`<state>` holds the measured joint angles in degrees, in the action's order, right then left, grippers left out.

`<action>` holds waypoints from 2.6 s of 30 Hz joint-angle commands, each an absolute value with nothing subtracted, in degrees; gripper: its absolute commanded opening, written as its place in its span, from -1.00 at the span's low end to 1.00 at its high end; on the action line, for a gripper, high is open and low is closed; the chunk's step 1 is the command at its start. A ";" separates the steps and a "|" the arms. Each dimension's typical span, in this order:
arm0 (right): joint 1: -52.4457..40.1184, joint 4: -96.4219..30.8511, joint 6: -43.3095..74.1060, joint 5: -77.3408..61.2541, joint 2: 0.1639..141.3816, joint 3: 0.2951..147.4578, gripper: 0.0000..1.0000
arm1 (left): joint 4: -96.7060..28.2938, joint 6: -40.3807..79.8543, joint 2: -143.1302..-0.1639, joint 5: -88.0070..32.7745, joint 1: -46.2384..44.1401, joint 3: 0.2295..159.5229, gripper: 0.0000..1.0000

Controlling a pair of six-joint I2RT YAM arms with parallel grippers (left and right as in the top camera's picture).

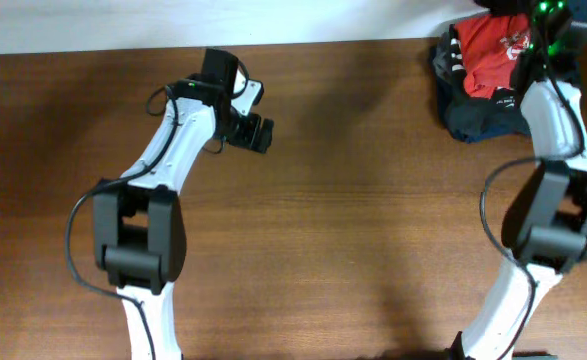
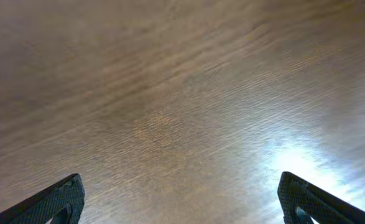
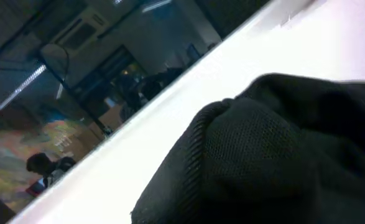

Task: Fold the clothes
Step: 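Carry the folded shirt with the right gripper onto the clothes stack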

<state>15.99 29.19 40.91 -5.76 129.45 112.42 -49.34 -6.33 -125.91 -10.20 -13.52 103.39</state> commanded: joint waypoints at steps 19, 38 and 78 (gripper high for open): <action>25.50 -8.32 40.75 -28.10 134.69 127.57 -0.92 | -45.19 -5.80 -131.46 -10.24 -13.34 103.18 0.98; 31.42 -49.32 15.07 -31.29 125.97 127.59 0.20 | -44.64 -5.17 -131.46 -12.84 -13.34 103.18 0.98; 23.51 -35.94 -6.79 -15.07 162.54 127.50 0.85 | -44.58 -5.17 -131.46 -12.82 -13.61 103.18 0.99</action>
